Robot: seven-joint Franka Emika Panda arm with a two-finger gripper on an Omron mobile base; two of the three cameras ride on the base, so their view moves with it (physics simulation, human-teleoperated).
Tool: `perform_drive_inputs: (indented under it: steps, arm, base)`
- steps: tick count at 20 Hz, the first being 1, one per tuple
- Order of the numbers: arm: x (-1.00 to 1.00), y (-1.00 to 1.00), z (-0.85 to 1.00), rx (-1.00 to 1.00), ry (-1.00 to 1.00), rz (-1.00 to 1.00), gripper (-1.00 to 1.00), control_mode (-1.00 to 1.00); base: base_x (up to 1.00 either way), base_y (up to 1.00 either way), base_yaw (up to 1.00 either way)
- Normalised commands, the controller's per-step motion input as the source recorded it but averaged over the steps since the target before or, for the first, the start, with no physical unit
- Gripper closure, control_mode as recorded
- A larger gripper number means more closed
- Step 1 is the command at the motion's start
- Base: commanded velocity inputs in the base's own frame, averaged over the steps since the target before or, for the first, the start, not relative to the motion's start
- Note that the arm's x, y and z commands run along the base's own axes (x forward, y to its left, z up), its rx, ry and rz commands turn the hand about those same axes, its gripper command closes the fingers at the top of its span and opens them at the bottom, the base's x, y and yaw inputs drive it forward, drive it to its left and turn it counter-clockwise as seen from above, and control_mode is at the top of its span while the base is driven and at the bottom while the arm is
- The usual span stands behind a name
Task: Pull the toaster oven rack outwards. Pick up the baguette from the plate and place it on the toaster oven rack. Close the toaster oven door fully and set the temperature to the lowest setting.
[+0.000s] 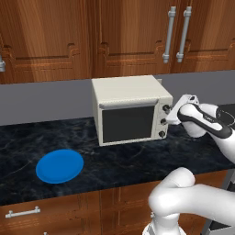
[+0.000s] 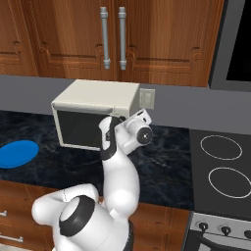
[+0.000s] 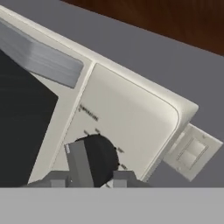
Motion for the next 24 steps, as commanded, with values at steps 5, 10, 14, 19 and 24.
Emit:
perform_drive_inputs:
  steps: [5,10,14,19,24]
  arm:
    - [0.00,-0.16,0.08,-0.17,-0.08,0.06,1.00,-1.00]
    - [0.02,-0.12,0.12,-0.20,-0.03,0.05,1.00,-1.00]
    - [0.00,-0.15,0.16,-0.24,0.00,0.06,1.00,-1.00]
    - [0.00,-0.13,0.00,-0.25,-0.03,0.10,1.00,-1.00]
    - [0.00,-0.04,-0.03,-0.20,-0.12,0.18,1.00,-1.00]
  base:
    - [0.00,0.00,0.00]
    - [0.00,0.00,0.00]
    - [0.00,0.00,0.00]
    - [0.00,0.00,0.00]
    - [0.00,0.00,0.00]
